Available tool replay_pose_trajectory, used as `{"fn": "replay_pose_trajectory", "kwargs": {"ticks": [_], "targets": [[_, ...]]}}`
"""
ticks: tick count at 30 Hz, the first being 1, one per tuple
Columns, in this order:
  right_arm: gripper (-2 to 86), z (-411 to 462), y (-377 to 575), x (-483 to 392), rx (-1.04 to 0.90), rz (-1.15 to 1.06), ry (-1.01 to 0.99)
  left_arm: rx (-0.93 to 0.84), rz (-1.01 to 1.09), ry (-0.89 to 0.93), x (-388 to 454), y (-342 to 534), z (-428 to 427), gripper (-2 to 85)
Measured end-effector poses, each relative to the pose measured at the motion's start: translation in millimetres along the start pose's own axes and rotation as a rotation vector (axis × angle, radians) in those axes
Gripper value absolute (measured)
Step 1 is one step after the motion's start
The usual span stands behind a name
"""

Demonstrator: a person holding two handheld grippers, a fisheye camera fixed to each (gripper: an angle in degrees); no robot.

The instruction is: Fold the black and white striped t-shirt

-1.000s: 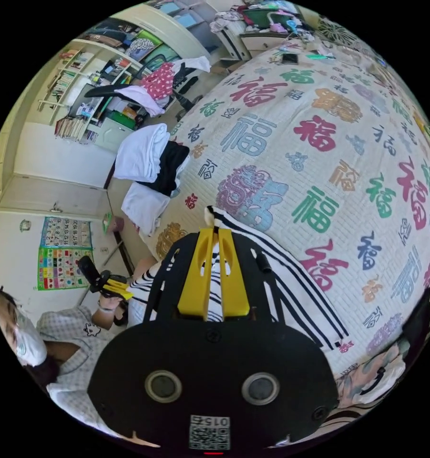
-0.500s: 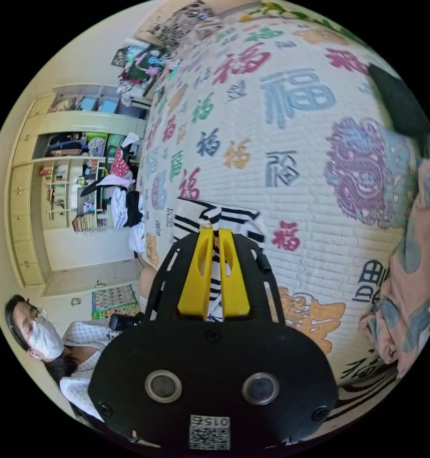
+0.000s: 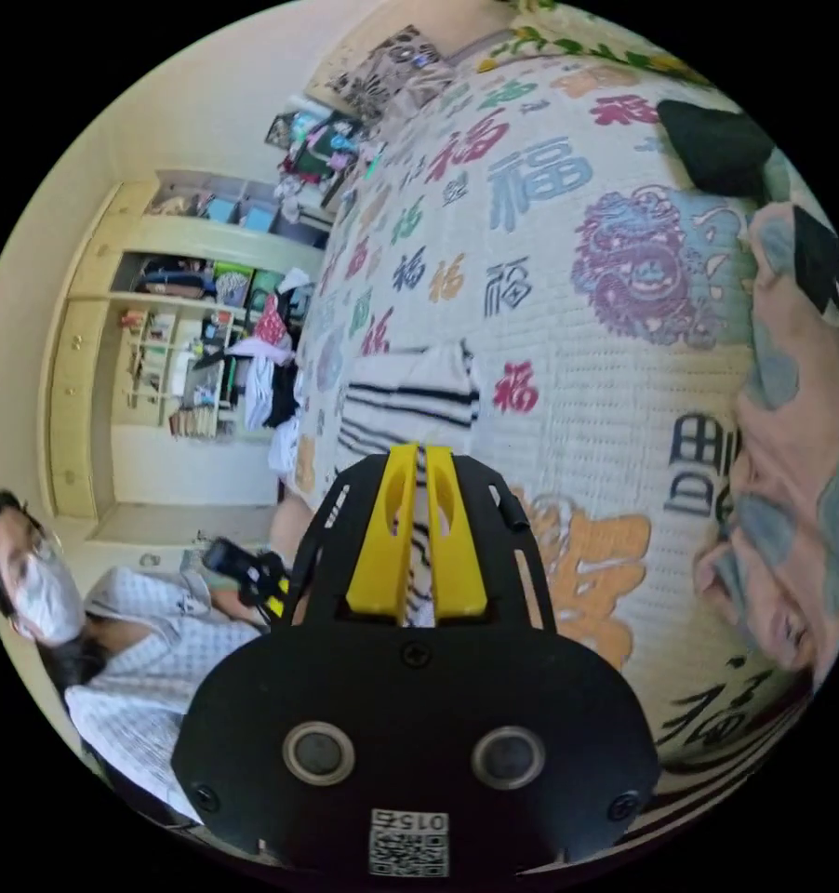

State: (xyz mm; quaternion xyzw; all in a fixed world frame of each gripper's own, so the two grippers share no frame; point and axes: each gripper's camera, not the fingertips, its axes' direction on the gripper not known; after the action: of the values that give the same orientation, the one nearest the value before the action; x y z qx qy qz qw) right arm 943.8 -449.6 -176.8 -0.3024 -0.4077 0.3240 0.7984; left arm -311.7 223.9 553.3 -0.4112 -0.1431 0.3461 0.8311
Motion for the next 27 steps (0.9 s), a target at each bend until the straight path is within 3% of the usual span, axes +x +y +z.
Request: {"fn": "replay_pose_trajectory", "kwargs": {"ticks": [6, 10, 16, 19, 22, 27], "targets": [[7.4, 26.5, 104.0, -57.3, -0.216, -0.115, 0.136, 0.127, -0.039, -0.149, -34.6, 25.9, -50.5, 7.8], [3.0, 59.4, 148.0, -63.3, -0.329, -0.099, 0.234, 0.008, -0.101, -0.339, -79.1, 35.8, -40.9, 7.8], [-0.4, 25.7, 182.6, -70.7, -0.272, -0.091, 0.293, -0.1, -0.159, -0.426, -133.2, 41.3, -20.4, 2.0], [-0.5, -0.9, 199.7, -70.8, -0.239, -0.071, 0.22, -0.14, -0.157, -0.451, -147.0, 38.7, -20.9, -0.1], [-0.4, -4.7, 212.5, -75.6, -0.314, -0.075, 0.296, -0.165, -0.117, -0.479, -155.7, 36.4, -25.0, -0.6], [-0.1, -22.4, 227.9, -93.5, -0.221, -0.115, 0.283, -0.247, -0.131, -0.411, -181.2, 26.6, -39.8, -0.7]]}}
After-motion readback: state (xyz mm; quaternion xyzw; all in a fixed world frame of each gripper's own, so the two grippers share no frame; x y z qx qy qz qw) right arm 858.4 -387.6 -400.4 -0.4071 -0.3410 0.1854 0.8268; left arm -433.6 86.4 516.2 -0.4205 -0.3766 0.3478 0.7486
